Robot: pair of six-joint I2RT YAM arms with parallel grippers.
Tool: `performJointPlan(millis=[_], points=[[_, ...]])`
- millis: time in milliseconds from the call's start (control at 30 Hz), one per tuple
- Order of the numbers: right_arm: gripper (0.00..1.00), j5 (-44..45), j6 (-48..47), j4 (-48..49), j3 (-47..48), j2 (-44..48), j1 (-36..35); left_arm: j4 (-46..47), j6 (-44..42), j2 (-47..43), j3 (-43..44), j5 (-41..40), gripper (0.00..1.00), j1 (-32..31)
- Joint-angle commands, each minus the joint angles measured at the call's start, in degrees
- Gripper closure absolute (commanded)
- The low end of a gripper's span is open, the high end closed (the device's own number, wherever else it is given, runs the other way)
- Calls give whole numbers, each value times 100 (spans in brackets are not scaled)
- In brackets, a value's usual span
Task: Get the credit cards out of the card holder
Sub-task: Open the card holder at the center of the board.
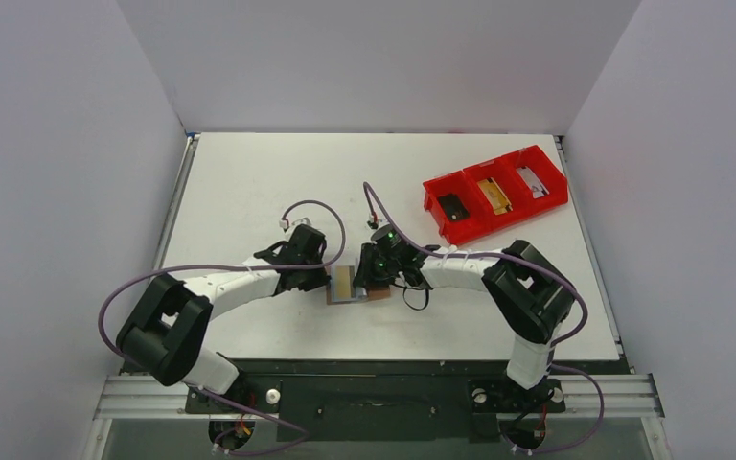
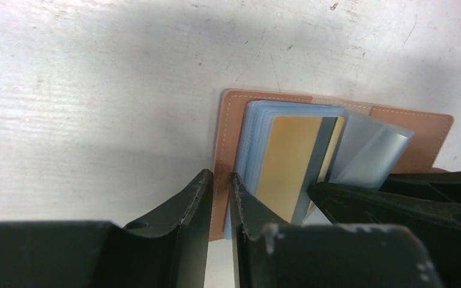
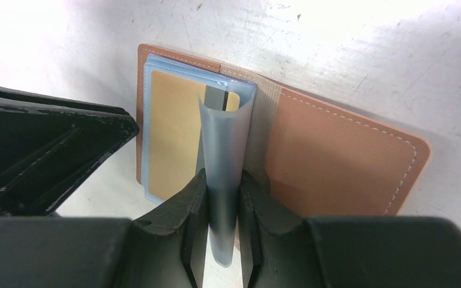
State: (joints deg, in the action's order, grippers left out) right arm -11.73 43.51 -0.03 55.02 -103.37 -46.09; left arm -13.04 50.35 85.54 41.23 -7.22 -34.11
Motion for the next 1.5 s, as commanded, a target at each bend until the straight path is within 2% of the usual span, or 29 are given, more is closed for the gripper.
performJointPlan(millis=[0,167,467,567,600,733,933,1200,1467], points=[[82,-604,165,543,-150,323,149,-451,-210,-575,478,-301,84,-84],[82,-855,232,714,-205,401,199,-671,-409,-698,814,-321,83,-200],[82,-1006,237,1006,-331,470,206,-167,-341,325,1233,226,86,-234],[78,-1013,210,995,-329,518,215,-39,-305,560,1276,301,89,-245],[77,-1010,186,978,-318,530,215,47,-304,587,1270,373,90,-243],[60,-963,131,873,-246,590,225,171,-341,701,1298,511,94,-273],[49,-840,35,673,-245,806,223,295,-356,768,1268,693,94,-302],[47,-696,-135,280,-320,1265,215,293,-349,738,1375,896,94,-430],[48,-314,-265,-282,-579,2160,231,314,-275,927,1580,992,94,-660]])
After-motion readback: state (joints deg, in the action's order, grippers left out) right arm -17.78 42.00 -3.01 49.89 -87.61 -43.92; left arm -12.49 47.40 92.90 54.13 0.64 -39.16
